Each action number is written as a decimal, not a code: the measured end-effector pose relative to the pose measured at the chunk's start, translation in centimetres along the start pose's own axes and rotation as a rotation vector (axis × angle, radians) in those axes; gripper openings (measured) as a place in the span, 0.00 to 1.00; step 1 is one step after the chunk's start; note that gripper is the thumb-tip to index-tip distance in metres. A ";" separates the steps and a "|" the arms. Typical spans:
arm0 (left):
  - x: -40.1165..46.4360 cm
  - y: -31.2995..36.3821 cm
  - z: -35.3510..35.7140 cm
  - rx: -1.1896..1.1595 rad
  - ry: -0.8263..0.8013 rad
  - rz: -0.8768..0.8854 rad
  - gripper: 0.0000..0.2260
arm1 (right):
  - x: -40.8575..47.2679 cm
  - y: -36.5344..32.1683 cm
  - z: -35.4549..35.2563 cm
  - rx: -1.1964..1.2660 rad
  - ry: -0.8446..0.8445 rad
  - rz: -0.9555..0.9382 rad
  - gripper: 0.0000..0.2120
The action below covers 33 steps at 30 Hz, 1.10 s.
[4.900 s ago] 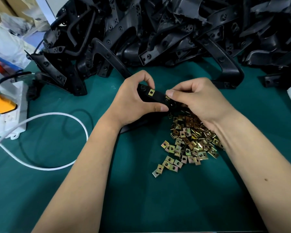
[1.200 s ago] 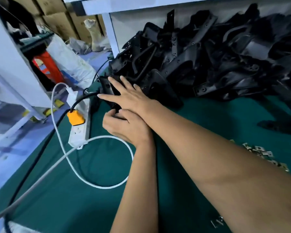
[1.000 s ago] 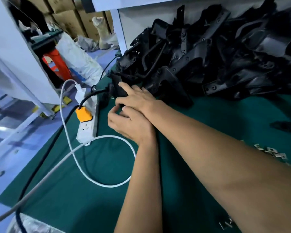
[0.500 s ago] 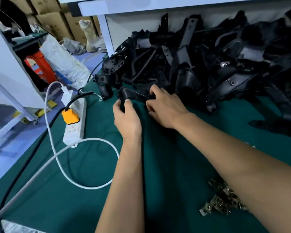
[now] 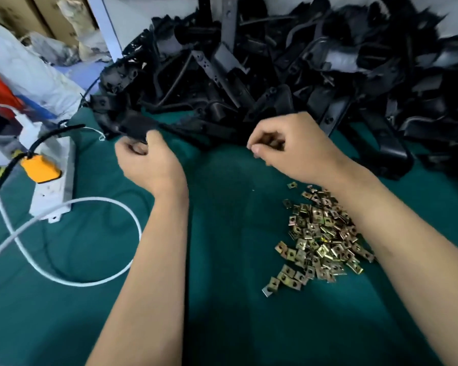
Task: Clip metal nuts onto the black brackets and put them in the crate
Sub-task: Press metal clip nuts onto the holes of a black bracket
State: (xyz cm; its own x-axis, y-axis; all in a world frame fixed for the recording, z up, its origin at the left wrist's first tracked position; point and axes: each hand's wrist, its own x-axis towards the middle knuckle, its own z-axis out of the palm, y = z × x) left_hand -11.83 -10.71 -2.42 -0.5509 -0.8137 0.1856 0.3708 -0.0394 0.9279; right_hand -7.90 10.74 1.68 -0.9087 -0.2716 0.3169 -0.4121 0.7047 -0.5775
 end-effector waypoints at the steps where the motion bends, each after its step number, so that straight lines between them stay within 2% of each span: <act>1: -0.6 0.8 -0.2 0.006 0.003 0.195 0.11 | -1.2 0.2 -0.6 -0.017 -0.053 0.018 0.04; 4: -2.8 2.6 -0.5 0.172 -0.133 0.720 0.07 | -4.1 1.3 -1.7 -0.128 -0.234 0.077 0.02; 6: -4.8 2.6 -0.1 0.297 -0.287 0.936 0.09 | -5.4 2.0 -1.7 -0.225 -0.275 0.093 0.05; 8: -7.2 2.7 0.3 0.374 -0.438 0.936 0.10 | -6.1 2.3 -1.3 -0.271 -0.300 0.097 0.08; 12: -9.9 2.0 0.5 0.504 -0.665 0.697 0.11 | -6.9 2.6 -0.8 -0.225 -0.264 0.084 0.06; 14: -10.1 1.3 0.6 0.558 -0.742 0.655 0.11 | -7.4 3.1 -0.4 -0.040 -0.059 0.140 0.05; 16: -10.2 0.9 0.7 0.654 -0.832 0.642 0.11 | -7.7 3.3 0.2 0.277 0.191 0.252 0.05; 19: -10.7 0.2 0.8 0.794 -1.024 0.607 0.12 | -7.5 3.3 1.0 0.606 0.384 0.382 0.03; 21: -11.2 -0.1 0.7 0.795 -1.138 0.536 0.13 | -7.4 3.6 1.2 0.683 0.418 0.423 0.03; 23: -11.3 0.1 0.7 0.714 -1.194 0.365 0.14 | -7.4 3.9 1.0 0.753 0.437 0.457 0.04; 24: -11.2 0.3 0.8 0.630 -1.223 0.186 0.15 | -7.4 4.0 0.9 0.779 0.444 0.470 0.04; 27: -10.5 1.1 0.9 0.300 -1.325 -0.514 0.18 | -7.5 4.4 0.4 0.823 0.450 0.500 0.04; 28: -10.2 1.3 0.8 0.246 -1.343 -0.636 0.15 | -7.6 4.4 0.2 0.836 0.449 0.509 0.04; 30: -9.9 1.5 0.7 0.201 -1.357 -0.733 0.11 | -7.6 4.4 0.0 0.866 0.440 0.531 0.04; 33: -9.9 1.6 0.5 0.153 -1.295 -0.784 0.11 | -7.6 4.0 0.1 0.950 0.418 0.568 0.04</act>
State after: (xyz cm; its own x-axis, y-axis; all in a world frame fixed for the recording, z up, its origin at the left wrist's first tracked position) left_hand -6.14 -2.47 -2.58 -0.8522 0.4400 -0.2832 -0.3521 -0.0818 0.9324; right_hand -2.69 15.55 -3.11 -0.9581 0.2829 -0.0459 -0.0007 -0.1625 -0.9867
